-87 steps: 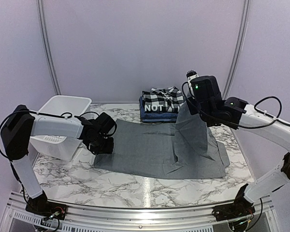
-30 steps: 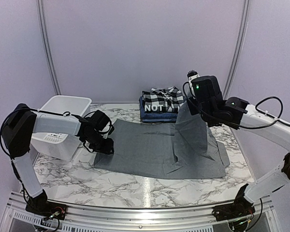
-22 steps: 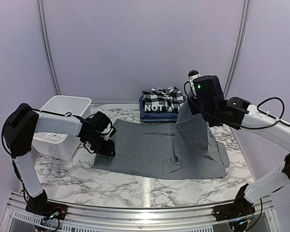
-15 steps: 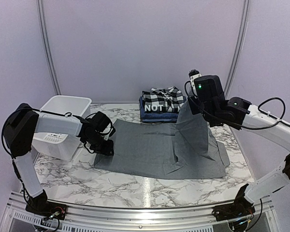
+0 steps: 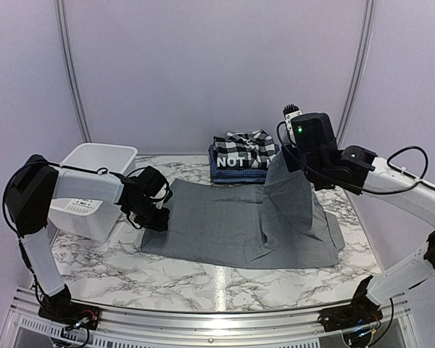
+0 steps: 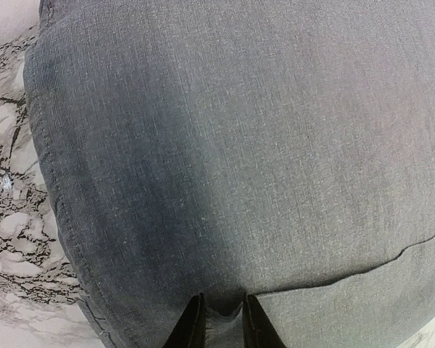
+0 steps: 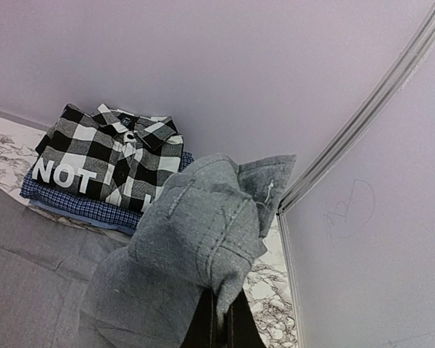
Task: Fold and stack the long sleeve shirts
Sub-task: Fold the flattened shirt at the center of the board.
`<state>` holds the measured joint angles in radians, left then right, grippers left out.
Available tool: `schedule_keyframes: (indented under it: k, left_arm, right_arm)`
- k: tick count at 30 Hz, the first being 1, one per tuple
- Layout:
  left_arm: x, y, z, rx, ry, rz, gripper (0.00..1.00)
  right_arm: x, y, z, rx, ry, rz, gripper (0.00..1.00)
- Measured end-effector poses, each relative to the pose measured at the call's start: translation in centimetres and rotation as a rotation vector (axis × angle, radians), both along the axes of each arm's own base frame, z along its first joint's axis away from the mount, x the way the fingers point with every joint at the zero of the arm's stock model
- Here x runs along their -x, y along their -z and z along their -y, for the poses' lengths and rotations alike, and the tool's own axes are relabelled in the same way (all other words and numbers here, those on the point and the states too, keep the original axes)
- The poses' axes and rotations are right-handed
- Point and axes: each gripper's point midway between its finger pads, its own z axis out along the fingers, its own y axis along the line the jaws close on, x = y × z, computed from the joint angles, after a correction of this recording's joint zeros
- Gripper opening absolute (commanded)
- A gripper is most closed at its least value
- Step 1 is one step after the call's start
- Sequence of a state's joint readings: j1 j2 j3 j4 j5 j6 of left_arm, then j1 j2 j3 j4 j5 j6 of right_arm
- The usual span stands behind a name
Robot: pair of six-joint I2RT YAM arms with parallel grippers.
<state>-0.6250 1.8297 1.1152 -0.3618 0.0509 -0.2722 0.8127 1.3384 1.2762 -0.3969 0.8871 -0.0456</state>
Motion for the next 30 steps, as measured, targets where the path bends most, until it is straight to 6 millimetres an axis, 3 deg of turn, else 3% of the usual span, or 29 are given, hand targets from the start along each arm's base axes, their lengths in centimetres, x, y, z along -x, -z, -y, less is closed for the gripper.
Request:
schedule_keyframes:
  k: [8,23,30]
  left_arm:
    - [0.15,0.15,-0.08,-0.002,0.000,-0.005,0.22]
    - [0.43,0.23,0.12,0.011,0.007,-0.017,0.00]
    - [0.66,0.48,-0.05,0.008,0.004,-0.023,0.00]
  right_arm:
    - [-0.01,0.01,-0.01,0.000,0.000,0.000,0.00]
    - [-0.01,0.01,0.00,0.006,-0.001,-0.001,0.00]
    - [-0.01,-0.01,0.01,0.009,-0.001,0.000,0.00]
